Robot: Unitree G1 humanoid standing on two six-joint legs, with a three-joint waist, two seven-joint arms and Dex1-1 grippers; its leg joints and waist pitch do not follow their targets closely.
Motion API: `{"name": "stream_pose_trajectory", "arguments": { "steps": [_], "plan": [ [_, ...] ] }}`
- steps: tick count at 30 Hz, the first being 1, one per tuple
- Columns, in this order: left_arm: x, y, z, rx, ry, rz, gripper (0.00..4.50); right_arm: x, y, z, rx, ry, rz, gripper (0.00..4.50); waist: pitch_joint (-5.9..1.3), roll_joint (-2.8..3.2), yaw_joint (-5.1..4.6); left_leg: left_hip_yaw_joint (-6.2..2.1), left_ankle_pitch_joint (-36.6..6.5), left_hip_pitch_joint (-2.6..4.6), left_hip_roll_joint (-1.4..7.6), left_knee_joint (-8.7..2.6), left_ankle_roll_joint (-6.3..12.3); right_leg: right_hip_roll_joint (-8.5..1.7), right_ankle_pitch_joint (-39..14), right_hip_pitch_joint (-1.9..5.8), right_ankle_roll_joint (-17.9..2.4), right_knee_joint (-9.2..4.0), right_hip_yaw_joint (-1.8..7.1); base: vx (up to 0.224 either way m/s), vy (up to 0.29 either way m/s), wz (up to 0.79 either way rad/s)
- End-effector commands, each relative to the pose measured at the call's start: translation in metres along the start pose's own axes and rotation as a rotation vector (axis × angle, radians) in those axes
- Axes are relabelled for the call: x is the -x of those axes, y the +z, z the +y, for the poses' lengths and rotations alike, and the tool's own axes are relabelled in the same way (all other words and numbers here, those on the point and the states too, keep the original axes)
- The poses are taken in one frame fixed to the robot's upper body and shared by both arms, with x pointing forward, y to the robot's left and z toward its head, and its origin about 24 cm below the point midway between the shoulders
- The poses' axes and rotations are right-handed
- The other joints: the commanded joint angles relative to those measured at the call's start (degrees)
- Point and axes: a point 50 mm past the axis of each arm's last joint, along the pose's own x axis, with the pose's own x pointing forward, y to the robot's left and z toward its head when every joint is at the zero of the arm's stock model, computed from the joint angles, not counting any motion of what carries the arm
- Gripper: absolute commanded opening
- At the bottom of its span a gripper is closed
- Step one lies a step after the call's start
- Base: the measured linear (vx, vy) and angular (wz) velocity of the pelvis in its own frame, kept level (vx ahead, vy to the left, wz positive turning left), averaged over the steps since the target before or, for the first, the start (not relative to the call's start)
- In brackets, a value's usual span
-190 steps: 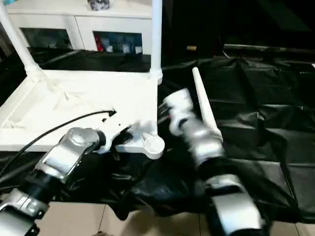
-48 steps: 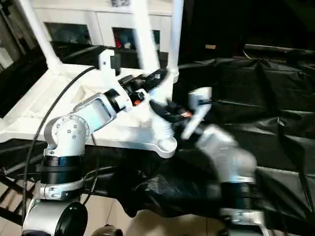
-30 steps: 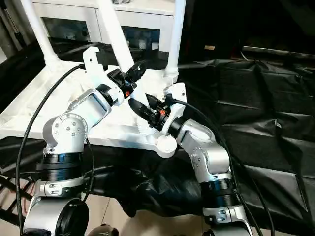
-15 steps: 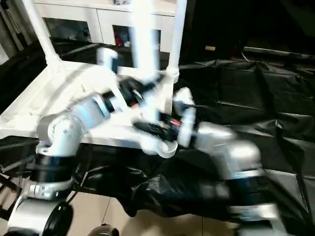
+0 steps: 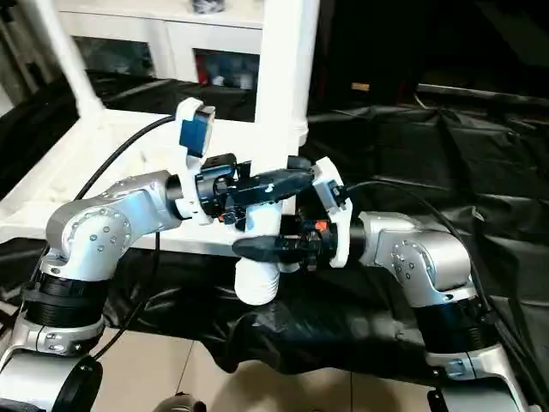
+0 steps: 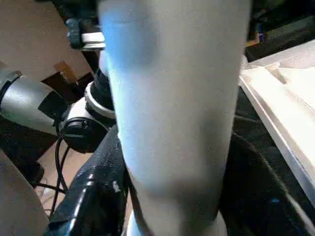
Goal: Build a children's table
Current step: Pick table leg
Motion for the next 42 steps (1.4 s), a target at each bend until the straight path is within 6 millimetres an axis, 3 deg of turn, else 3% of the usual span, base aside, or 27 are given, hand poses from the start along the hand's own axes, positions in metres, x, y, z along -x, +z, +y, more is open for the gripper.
{"name": "stream_pose_trajectory", "arguments": {
  "steps": [1,5,7,8,10,12,15,18,22,23,30,32,33,37,38,42],
  "plan": [
    [-0.002,0.007,-0.006,-0.018,-0.051,-0.033,1.9,-0.001,-0.001,0.001,-0.009,0.004,0.013,2.04,-4.49,-0.53,-0.11,0.14,-9.4,0.68,0.67,-3.63,0.54,-2.75,-12.41,3.5,-10.25,-4.4,2.11,0.0,0.0,0.0],
    [-0.001,0.009,-0.006,-0.004,-0.056,-0.054,1.9,-0.004,-0.002,0.001,-0.015,-0.007,-0.012,1.95,-4.57,-0.25,-0.07,0.1,-8.7,0.62,0.59,-3.56,0.55,-2.76,-10.9,3.57,-10.61,-4.24,2.09,0.0,0.0,0.0],
    [-0.001,0.009,-0.007,-0.001,-0.057,-0.061,1.9,-0.006,-0.002,0.001,-0.014,-0.014,-0.025,1.94,-4.59,-0.41,-0.11,0.14,-8.62,0.57,0.55,-3.54,0.59,-2.7,-10.37,3.59,-10.76,-4.21,2.08,0.0,0.0,0.0],
    [-0.002,0.009,-0.007,0.003,-0.056,-0.067,1.9,-0.007,-0.003,0.002,-0.012,-0.02,-0.036,1.93,-4.58,-0.11,-0.08,0.08,-9.08,0.6,0.57,-3.57,0.45,-2.71,-10.85,3.56,-10.72,-4.22,2.04,0.0,0.0,0.0],
    [-0.002,0.009,-0.005,-0.006,-0.03,-0.078,1.9,-0.008,-0.003,0.002,-0.007,-0.027,-0.045,1.93,-4.56,-0.27,-0.12,0.09,-9.23,0.57,0.58,-3.61,0.35,-2.69,-10.8,3.61,-10.56,-4.28,2.06,0.0,0.0,0.0],
    [-0.003,0.01,-0.002,-0.006,-0.001,-0.086,2.46,-0.008,-0.003,0.001,-0.002,-0.037,-0.051,1.92,-4.56,-0.22,-0.13,0.08,-9.63,0.64,0.61,-3.65,0.18,-2.69,-11.37,3.58,-10.43,-4.34,2.02,0.0,0.0,0.0],
    [-0.003,0.01,0.002,-0.039,0.066,-0.089,2.62,-0.011,0.001,-0.003,0.037,-0.106,-0.091,1.91,-4.51,-0.34,-0.14,0.05,-9.77,0.58,0.56,-3.69,-0.09,-2.8,-12.52,3.59,-9.87,-4.57,2.02,0.0,0.0,0.0],
    [-0.004,0.011,0.014,-0.113,0.268,-0.082,2.89,-0.014,0.007,-0.014,0.108,-0.262,-0.123,1.9,-4.56,-0.35,-0.38,-0.02,-9.44,0.56,0.62,-3.78,-0.87,-2.75,-12.23,3.54,-8.83,-4.52,2.01,0.0,0.0,0.0],
    [-0.004,0.013,0.024,-0.127,0.436,-0.081,2.89,-0.018,0.012,-0.021,0.138,-0.362,-0.156,1.89,-4.57,-0.4,-0.45,-0.03,-9.16,0.61,0.62,-3.81,-1.22,-2.74,-12.19,3.45,-8.16,-4.43,2.08,0.0,0.0,0.0],
    [-0.003,0.014,0.029,-0.135,0.503,-0.088,2.89,-0.02,0.014,-0.023,0.149,-0.388,-0.159,1.89,-4.64,-0.69,-0.45,0.05,-8.76,0.57,0.49,-3.73,-0.93,-2.67,-11.7,3.59,-8.09,-4.41,2.06,0.0,0.0,0.0],
    [-0.001,0.016,0.045,-0.244,0.778,-0.055,2.89,-0.029,0.019,-0.031,0.23,-0.54,-0.147,1.89,-4.63,-0.52,-0.47,0.02,-7.69,0.44,0.42,-3.72,-1.01,-2.63,-11.08,3.45,-6.52,-4.46,2.11,0.0,0.0,0.0],
    [-0.001,0.016,0.046,-0.248,0.799,-0.065,2.89,-0.029,0.02,-0.033,0.229,-0.559,-0.152,1.88,-4.7,-0.5,-0.47,0.03,-7.45,0.37,0.36,-3.66,-0.84,-2.64,-10.05,3.56,-7.0,-4.33,2.1,0.0,0.0,0.0],
    [-0.002,0.016,0.046,-0.247,0.808,-0.073,2.62,-0.03,0.02,-0.034,0.228,-0.572,-0.156,1.88,-4.66,-0.51,-0.53,0.06,-7.55,0.32,0.35,-3.64,-0.74,-2.58,-9.68,3.49,-7.26,-4.34,2.11,0.0,0.0,0.0],
    [-0.004,0.018,0.047,-0.238,0.832,-0.117,2.5,-0.031,0.021,-0.036,0.244,-0.62,-0.159,1.88,-4.64,-0.45,-0.5,0.06,-8.26,0.36,0.35,-3.67,-0.82,-2.66,-10.28,3.54,-7.43,-4.48,2.09,0.0,0.0,0.0],
    [-0.005,0.019,0.047,-0.221,0.833,-0.144,2.2,-0.031,0.022,-0.037,0.243,-0.642,-0.162,1.88,-4.65,-0.32,-0.52,0.04,-8.45,0.4,0.38,-3.68,-0.74,-2.61,-10.05,3.48,-7.52,-4.46,2.1,0.0,0.0,0.0],
    [-0.006,0.02,0.047,-0.184,0.808,-0.176,2.05,-0.031,0.022,-0.037,0.236,-0.648,-0.162,1.88,-4.6,-0.33,-0.66,0.05,-9.11,0.45,0.28,-3.69,-0.68,-2.57,-10.33,3.52,-7.67,-4.54,2.06,0.0,0.0,0.0]
  ]
}}
